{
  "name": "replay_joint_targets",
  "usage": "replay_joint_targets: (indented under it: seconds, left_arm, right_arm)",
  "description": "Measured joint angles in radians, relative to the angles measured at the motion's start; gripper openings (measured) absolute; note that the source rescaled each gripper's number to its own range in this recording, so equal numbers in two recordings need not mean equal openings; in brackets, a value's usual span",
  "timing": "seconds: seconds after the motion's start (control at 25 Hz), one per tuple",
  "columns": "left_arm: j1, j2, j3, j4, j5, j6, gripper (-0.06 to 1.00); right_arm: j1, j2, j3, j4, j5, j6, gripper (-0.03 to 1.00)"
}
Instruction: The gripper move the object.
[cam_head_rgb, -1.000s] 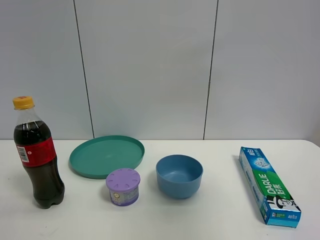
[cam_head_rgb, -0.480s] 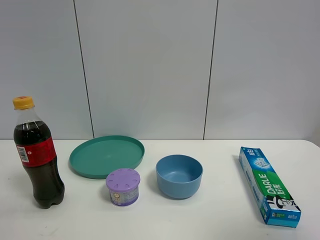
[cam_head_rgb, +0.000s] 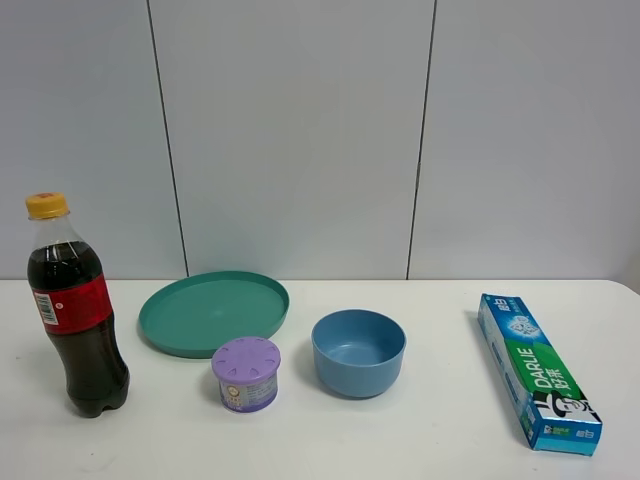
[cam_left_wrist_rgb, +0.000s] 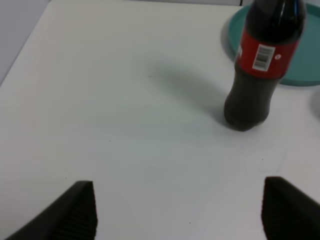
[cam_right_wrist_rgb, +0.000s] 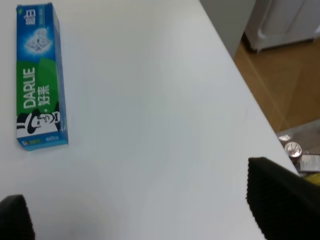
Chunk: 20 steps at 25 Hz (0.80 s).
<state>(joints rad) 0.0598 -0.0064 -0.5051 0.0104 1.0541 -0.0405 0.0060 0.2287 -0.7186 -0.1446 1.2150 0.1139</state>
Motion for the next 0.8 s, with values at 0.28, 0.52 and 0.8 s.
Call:
replay_joint_targets:
  seconds: [0.28, 0.52, 0.8]
  left_arm:
    - [0.0, 0.0, 0.0, 0.0, 0.0, 0.0, 1.0]
    - [0.0, 0.0, 0.0, 0.0, 0.0, 0.0, 1.0]
    - [0.0, 0.0, 0.0, 0.0, 0.0, 0.0, 1.0]
  right_arm:
    - [-0.061, -0.159, 0.121, 0.061, 0.002, -0.001, 0.6]
    - [-0.061, -0.231, 0.177, 0.076, 0.001, -0.001, 0.6]
    - [-0.061, -0.231, 0.189, 0.08, -0.052, -0.001, 0.6]
